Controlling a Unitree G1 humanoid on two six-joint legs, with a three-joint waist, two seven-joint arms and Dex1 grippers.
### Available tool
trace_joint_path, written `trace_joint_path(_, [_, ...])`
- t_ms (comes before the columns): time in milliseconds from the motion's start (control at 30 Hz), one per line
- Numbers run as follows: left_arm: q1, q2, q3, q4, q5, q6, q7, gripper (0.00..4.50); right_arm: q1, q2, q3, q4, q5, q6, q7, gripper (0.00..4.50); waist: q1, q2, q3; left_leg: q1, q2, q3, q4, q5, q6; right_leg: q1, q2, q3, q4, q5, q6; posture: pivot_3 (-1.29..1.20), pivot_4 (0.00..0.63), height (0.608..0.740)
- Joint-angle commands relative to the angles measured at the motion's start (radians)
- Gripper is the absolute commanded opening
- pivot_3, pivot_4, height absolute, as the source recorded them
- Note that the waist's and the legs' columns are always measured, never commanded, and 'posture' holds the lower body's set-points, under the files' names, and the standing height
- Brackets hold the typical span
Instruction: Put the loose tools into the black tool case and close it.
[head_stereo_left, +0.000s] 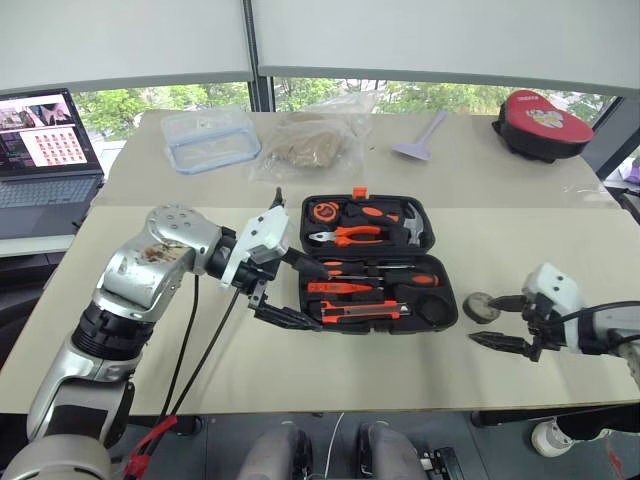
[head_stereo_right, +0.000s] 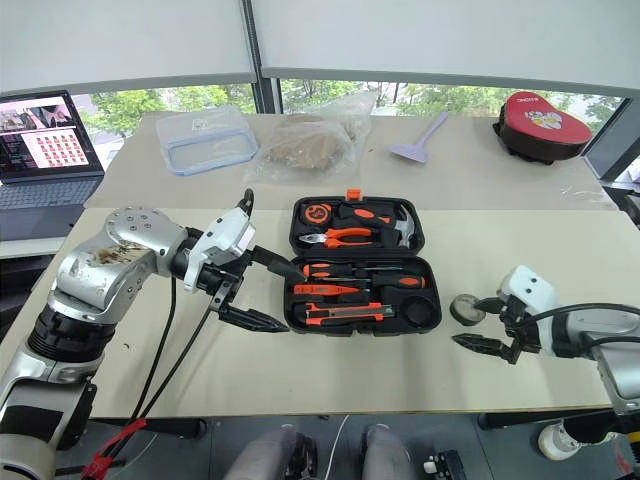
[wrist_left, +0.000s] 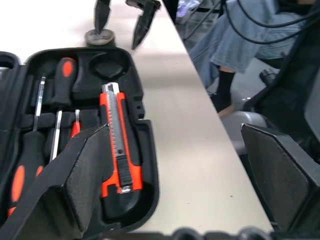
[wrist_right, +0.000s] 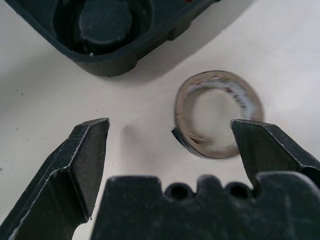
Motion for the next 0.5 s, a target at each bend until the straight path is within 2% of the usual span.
trace_joint_path(33, [-0.006, 0.004, 0.003, -0.027, -0.003, -0.021, 0.021, 4.5, -0.027, 0.021, 0.018, 0.013, -0.035, -0.028, -0.017, 3.19, -0.001, 0.0, 0.0, 0.0, 0.0, 0.0, 0.0, 0.0, 0.0, 0.0, 0.0, 0.0, 0.0, 0.0, 0.0, 0.0, 0.15, 0.728])
trace_joint_path(200, [-0.003, 0.01, -0.013, -0.022, 0.008, -0.049, 0.025, 4.5, -0.026, 0.037, 0.005, 0.01, -0.049, -0.038, -0.036, 1.44, -0.002, 0.0, 0.0, 0.0, 0.0, 0.0, 0.0, -0.002, -0.004, 0.0, 0.001, -0.001, 0.0, 0.0, 0.0, 0.0, 0.15, 0.728])
trace_joint_path(333, [0.003, 0.008, -0.022, -0.023, 0.014, -0.065, 0.032, 4.5, -0.007, -0.004, -0.081, -0.075, 0.017, -0.004, 0.003, 0.11, -0.001, 0.001, 0.001, 0.001, 0.0, 0.0, 0.0, -0.002, -0.005, 0.001, 0.005, -0.001, 0.0, 0.0, 0.0, 0.0, 0.15, 0.728])
trace_joint_path(400, [0.011, 0.007, -0.029, -0.024, 0.019, -0.079, 0.034, 4.5, -0.014, -0.02, -0.127, -0.162, 0.097, 0.058, 0.037, 0.04, -0.003, 0.003, 0.002, 0.001, 0.0, 0.0, 0.0, -0.002, -0.005, 0.001, 0.005, 0.0, 0.0, 0.0, 0.0, 0.0, 0.15, 0.728])
trace_joint_path(500, [0.019, 0.004, -0.041, -0.021, 0.031, -0.101, 0.033, 4.5, -0.036, -0.023, -0.128, -0.298, 0.198, 0.162, 0.056, 0.04, -0.003, 0.006, 0.003, 0.001, 0.001, 0.0, 0.0, -0.002, -0.005, 0.0, 0.005, 0.0, 0.0, 0.0, 0.0, 0.0, 0.15, 0.728])
